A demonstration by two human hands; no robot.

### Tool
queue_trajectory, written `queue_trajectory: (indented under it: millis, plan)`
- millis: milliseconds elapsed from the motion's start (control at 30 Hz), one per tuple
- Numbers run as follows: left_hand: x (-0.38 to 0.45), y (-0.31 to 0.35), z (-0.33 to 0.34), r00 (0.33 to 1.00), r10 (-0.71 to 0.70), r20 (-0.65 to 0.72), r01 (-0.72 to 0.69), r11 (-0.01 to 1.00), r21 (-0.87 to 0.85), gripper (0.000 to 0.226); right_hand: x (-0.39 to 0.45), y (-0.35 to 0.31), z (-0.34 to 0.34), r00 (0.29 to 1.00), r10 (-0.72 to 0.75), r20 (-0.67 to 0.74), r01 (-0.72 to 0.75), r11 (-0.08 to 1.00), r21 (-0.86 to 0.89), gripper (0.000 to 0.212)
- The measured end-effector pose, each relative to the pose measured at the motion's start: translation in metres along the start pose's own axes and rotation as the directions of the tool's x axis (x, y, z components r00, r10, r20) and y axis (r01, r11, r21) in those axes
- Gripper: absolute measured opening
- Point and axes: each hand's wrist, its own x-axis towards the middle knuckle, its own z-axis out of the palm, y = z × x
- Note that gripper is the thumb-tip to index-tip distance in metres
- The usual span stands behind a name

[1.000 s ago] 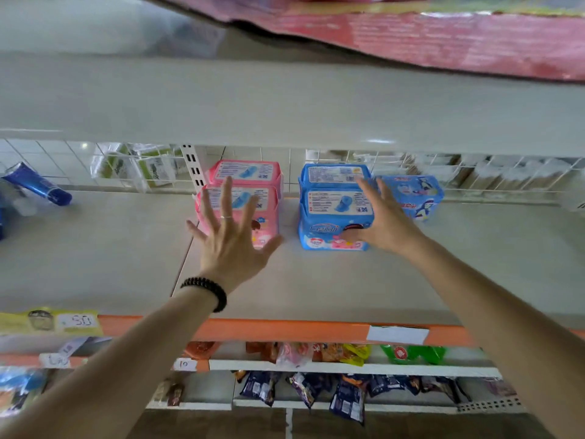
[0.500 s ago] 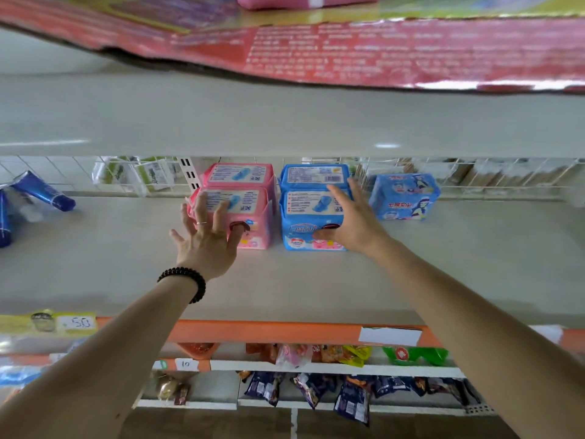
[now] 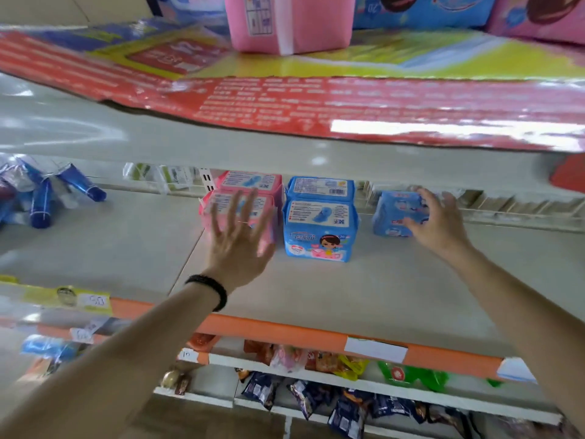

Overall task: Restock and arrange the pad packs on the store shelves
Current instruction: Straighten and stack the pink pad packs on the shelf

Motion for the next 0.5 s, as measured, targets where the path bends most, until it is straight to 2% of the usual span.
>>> queue_trajectory:
  millis: [33, 100, 167, 267, 300, 367, 400, 433, 500]
  plan:
    - [0.003, 0.017, 0.001, 0.996, 0.078, -0.043, -0.077, 0.997, 0.016, 0.074, 0.004, 0.003, 0.000, 0.999, 0.011, 0.046, -0.008, 0.998, -0.063, 0.068]
    - [0.019, 0.047, -0.002, 0.992, 0.125, 0.024, -0.125, 0.992, 0.015, 0.082, 0.010, 0.003, 0.001, 0.995, 0.004, 0.099, 0.007, 0.994, -0.113, 0.067]
    - [0.045, 0.072, -0.011, 0.981, 0.079, 0.176, -0.085, 0.996, 0.023, 0.091, 0.015, 0.001, 0.005, 0.989, -0.020, 0.146, 0.034, 0.995, -0.093, 0.065]
    - [0.082, 0.091, -0.017, 0.922, -0.044, 0.386, 0.042, 0.999, 0.013, 0.096, 0.022, 0.016, 0.020, 0.983, -0.030, 0.180, 0.050, 0.993, -0.104, 0.092]
    - [0.092, 0.092, -0.017, 0.888, -0.088, 0.452, 0.092, 0.996, 0.015, 0.100, 0.022, 0.020, 0.022, 0.981, -0.046, 0.186, 0.067, 0.992, -0.104, 0.092]
    - [0.106, 0.091, -0.015, 0.804, -0.141, 0.578, 0.161, 0.987, 0.016, 0.115, 0.016, 0.016, 0.008, 0.981, -0.071, 0.182, 0.087, 0.993, -0.084, 0.072]
    - [0.110, 0.090, -0.012, 0.780, -0.148, 0.609, 0.174, 0.985, 0.016, 0.128, 0.016, 0.015, 0.002, 0.979, -0.099, 0.176, 0.114, 0.990, -0.079, 0.064]
    - [0.112, 0.089, -0.009, 0.769, -0.153, 0.621, 0.179, 0.984, 0.021, 0.141, 0.018, 0.014, -0.003, 0.976, -0.131, 0.174, 0.147, 0.986, -0.078, 0.065]
    - [0.115, 0.090, -0.009, 0.753, -0.170, 0.636, 0.190, 0.981, 0.037, 0.154, 0.022, 0.018, -0.009, 0.964, -0.197, 0.181, 0.220, 0.968, -0.120, 0.075]
